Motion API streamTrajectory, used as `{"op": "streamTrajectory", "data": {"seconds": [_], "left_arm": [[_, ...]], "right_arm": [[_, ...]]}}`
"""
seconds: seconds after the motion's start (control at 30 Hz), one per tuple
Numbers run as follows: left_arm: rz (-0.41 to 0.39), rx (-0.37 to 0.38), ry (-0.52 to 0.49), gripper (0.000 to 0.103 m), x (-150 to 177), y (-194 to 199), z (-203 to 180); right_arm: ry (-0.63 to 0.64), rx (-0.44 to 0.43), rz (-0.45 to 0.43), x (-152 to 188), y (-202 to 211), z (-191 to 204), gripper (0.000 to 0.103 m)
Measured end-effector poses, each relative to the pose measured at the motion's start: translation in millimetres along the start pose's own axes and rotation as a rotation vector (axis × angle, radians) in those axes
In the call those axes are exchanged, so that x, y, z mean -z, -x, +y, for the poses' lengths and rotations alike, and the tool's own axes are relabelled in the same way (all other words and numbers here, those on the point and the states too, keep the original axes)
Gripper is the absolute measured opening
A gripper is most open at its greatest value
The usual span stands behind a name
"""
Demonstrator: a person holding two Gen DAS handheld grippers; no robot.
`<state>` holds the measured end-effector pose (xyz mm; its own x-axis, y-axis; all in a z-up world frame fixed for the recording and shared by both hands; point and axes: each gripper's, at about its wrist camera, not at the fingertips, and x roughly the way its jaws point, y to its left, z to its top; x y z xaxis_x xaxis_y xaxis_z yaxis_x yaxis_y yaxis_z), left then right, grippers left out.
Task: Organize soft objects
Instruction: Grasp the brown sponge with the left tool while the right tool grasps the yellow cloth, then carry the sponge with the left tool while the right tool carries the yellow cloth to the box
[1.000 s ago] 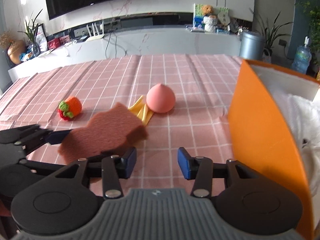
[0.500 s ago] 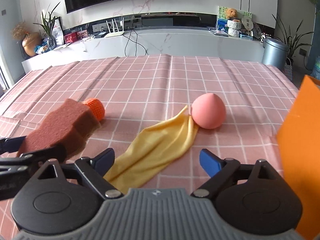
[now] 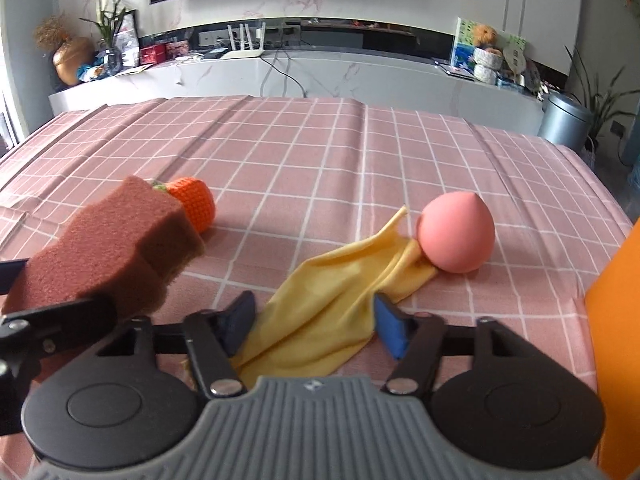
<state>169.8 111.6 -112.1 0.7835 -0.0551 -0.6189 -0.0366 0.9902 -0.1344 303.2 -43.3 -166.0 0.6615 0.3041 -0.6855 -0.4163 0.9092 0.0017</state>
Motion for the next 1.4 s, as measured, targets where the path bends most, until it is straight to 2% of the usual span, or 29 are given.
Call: {"op": "streamTrajectory", "data": {"seconds": [0.03,0.07,0.1,0.23,0.3,0.43,0.7,1.1,1.4], "left_arm": [[0.001,0.001,0.002,0.082,0,1,-1],[0.001,0.001,0.001,0.082,1,2,-1],[0.001,0.002,0.0,0.082,1,3,-2],[-0.008,0.014,-0.009,0.082,0,11,-7],[-0.017,0.017,-0.011,0.082,-1,16,-9],[-0.031,0.032,-0.002,0.082,-5,25,-14],[-0.08,0.093,-0.03,0.082,-15,53,-37],[-0.173,0.154,-0.087,0.082,-25,100,-75],[-0.202,0.204,-0.13,0.082,-33,109,-111]], "right_arm": [[0.015,-0.008,-0.001,0,1,1,0.031],[0.025,-0.013,-0.001,0,2,2,0.013],[0.036,-0.011,0.002,-1,3,3,0.004],[0.031,-0.032,0.033,-1,11,1,0.003],[0.043,-0.025,0.015,1,23,1,0.003],[0.07,-0.035,-0.027,8,57,-1,0.003],[0.016,-0.038,-0.071,23,130,-24,0.003],[-0.078,-0.018,-0.213,36,231,-65,0.003],[-0.099,0.03,-0.305,46,286,-100,0.003]]}}
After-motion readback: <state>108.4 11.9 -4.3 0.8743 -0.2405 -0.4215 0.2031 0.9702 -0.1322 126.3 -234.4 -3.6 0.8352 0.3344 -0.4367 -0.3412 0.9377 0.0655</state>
